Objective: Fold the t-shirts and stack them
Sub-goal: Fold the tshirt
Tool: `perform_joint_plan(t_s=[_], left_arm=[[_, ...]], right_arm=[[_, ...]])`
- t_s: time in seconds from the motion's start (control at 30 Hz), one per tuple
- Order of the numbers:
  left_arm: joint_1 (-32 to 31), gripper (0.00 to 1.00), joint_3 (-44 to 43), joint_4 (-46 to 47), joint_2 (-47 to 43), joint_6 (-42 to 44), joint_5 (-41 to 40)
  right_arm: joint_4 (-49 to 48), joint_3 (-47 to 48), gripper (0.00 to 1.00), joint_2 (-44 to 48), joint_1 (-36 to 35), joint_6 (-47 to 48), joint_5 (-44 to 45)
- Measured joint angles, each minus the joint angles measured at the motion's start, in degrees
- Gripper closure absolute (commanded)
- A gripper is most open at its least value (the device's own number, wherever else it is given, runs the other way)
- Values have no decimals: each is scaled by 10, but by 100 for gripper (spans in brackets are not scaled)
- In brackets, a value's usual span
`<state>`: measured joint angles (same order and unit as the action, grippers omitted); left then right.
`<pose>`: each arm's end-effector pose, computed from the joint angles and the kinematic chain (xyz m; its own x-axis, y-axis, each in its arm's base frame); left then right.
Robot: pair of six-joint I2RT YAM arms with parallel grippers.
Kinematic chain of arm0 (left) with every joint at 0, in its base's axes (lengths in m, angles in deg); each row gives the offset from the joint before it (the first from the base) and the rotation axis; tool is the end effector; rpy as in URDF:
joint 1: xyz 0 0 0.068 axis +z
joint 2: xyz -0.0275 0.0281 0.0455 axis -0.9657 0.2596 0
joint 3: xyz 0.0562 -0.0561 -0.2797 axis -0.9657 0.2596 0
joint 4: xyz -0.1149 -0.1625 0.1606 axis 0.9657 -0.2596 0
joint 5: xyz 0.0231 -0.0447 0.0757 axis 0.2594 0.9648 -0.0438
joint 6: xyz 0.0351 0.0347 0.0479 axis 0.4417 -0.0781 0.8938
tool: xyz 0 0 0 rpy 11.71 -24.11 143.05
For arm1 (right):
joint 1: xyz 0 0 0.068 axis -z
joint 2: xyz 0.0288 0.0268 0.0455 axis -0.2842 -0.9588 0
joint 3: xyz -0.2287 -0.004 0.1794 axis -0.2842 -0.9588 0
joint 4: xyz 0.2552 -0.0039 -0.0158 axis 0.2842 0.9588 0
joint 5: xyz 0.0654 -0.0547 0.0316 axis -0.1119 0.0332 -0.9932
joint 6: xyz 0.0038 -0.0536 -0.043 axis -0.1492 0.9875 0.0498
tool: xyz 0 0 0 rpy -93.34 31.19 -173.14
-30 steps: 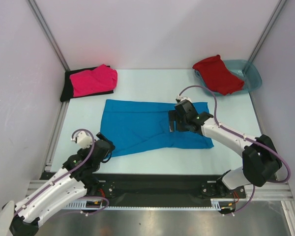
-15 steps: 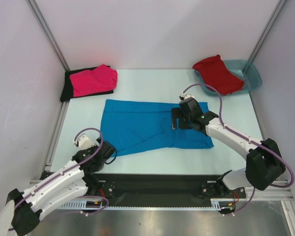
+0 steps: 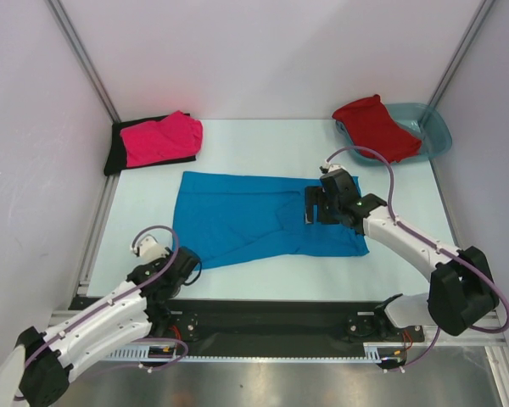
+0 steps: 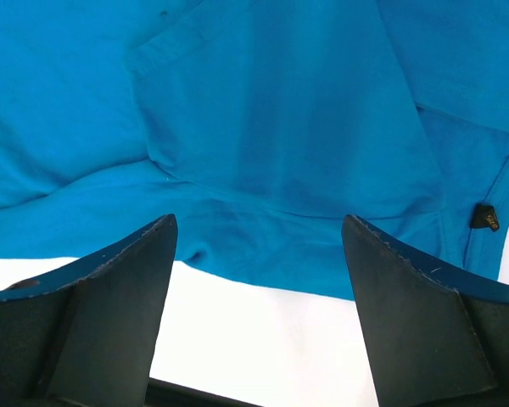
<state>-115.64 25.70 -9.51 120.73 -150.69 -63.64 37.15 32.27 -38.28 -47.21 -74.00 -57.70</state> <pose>0.0882 -0.0318 0.1498 -0.4747 -0.6261 -0.6187 -0.6294 0.7328 -0.2586 0.2494 0.1402 0.2492 -0.7718 -0.0390 -0.6346 -0.1699 0.9745 0.1468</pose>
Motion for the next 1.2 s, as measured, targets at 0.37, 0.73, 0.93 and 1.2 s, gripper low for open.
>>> perform_joint_plan(t_s=[0.37,0.73,0.93,1.2], left_arm=[[3,94,0,2,-9,6,-12],[4,62,-105,-37,14,79,-50],[4,68,-174,-34,112,148,-73],[4,38,-172,-33,104,165,-45]], right_arm=[[2,-7,16,8,2,4,0],[2,-7,16,9,2,3,0],[2,-7,16,9,2,3,0],[5,-7,16,9,2,3,0]])
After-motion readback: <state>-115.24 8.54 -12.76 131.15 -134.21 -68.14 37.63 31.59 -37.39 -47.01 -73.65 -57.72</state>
